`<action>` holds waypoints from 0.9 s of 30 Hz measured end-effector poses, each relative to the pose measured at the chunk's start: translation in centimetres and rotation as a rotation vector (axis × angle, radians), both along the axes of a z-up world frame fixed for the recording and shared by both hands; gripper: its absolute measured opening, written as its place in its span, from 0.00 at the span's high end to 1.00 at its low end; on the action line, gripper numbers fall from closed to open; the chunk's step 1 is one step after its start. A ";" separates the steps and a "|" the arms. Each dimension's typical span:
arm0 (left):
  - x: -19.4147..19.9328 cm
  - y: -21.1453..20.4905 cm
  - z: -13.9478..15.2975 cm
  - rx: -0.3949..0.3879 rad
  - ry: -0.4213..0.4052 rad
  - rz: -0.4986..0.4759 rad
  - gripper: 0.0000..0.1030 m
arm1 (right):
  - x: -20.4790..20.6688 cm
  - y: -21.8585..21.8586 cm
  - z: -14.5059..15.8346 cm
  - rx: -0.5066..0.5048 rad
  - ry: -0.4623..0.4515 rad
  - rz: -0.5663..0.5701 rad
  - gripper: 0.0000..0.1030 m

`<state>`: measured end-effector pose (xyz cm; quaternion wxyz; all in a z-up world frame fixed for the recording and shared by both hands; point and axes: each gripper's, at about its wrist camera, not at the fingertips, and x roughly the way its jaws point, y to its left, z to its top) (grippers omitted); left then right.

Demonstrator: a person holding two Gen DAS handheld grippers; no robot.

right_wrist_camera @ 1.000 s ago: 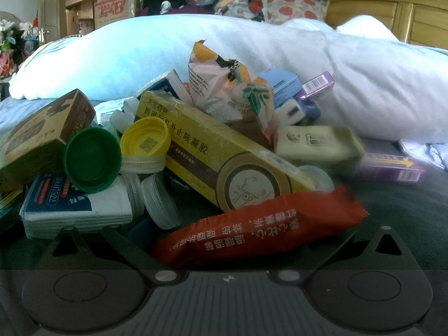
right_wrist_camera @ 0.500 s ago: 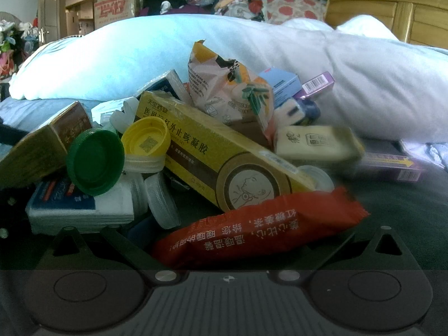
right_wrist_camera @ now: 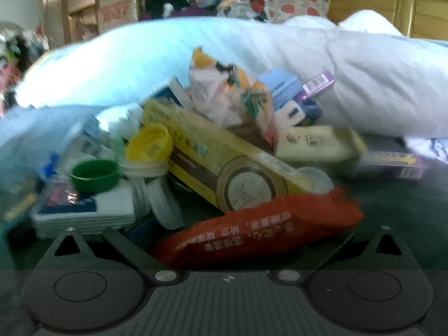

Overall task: Organize objects
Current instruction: 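Grasp the black box with gold label with the right tool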

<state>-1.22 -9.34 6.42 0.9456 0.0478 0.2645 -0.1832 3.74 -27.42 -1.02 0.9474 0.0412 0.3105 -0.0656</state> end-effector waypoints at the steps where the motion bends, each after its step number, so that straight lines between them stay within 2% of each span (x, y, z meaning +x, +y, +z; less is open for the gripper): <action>1: -0.2 0.4 0.3 -0.015 0.009 0.011 0.68 | -1.3 0.4 0.9 -0.048 -0.043 0.002 0.14; 3: -0.7 1.0 0.9 -0.061 0.014 0.029 0.68 | -4.1 1.4 3.0 -0.096 -0.149 0.026 0.13; 5: -1.2 0.9 1.6 -0.069 -0.003 0.044 0.68 | -6.3 2.4 4.9 -0.126 -0.203 0.076 0.13; 8: -1.7 2.3 2.8 -0.094 -0.008 0.066 0.69 | -8.6 3.9 7.4 -0.080 -0.289 0.250 0.11; 10: -1.9 3.0 3.5 -0.108 -0.012 0.077 0.69 | -8.2 5.5 8.6 -0.031 -0.302 0.420 0.11; 11: -2.0 3.3 3.8 -0.110 -0.017 0.083 0.69 | -7.7 6.6 9.0 -0.042 -0.310 0.477 0.11; 13: -2.5 4.3 4.6 -0.115 -0.025 0.098 0.69 | -6.8 8.6 9.6 -0.073 -0.345 0.524 0.11; 14: -2.4 4.5 4.9 -0.118 -0.029 0.105 0.69 | -6.0 9.5 9.6 -0.053 -0.331 0.558 0.08; 16: -2.5 5.1 5.4 -0.123 -0.032 0.114 0.69 | -3.0 11.6 8.4 -0.041 -0.230 0.645 0.08; 18: -2.3 5.4 5.9 -0.131 -0.027 0.121 0.69 | 0.1 13.5 5.9 -0.084 -0.129 0.687 0.14; 19: -2.3 5.7 6.1 -0.134 -0.026 0.122 0.69 | 1.7 14.1 4.6 -0.074 -0.070 0.693 0.15; 21: -2.6 6.0 6.5 -0.131 -0.030 0.122 0.69 | 4.3 14.7 2.5 -0.024 0.038 0.709 0.26; 22: -2.5 5.9 6.6 -0.132 -0.030 0.123 0.69 | 5.1 15.0 1.7 -0.014 0.064 0.711 0.32; 24: -2.5 6.2 6.8 -0.135 -0.028 0.126 0.68 | 5.7 15.4 0.8 -0.022 0.085 0.680 0.35; 26: -2.5 6.5 7.0 -0.139 -0.024 0.133 0.68 | 6.0 14.9 0.7 0.042 0.094 0.661 0.49; 27: -2.5 6.9 7.1 -0.144 -0.023 0.139 0.68 | 6.0 14.5 1.0 0.072 0.090 0.649 0.50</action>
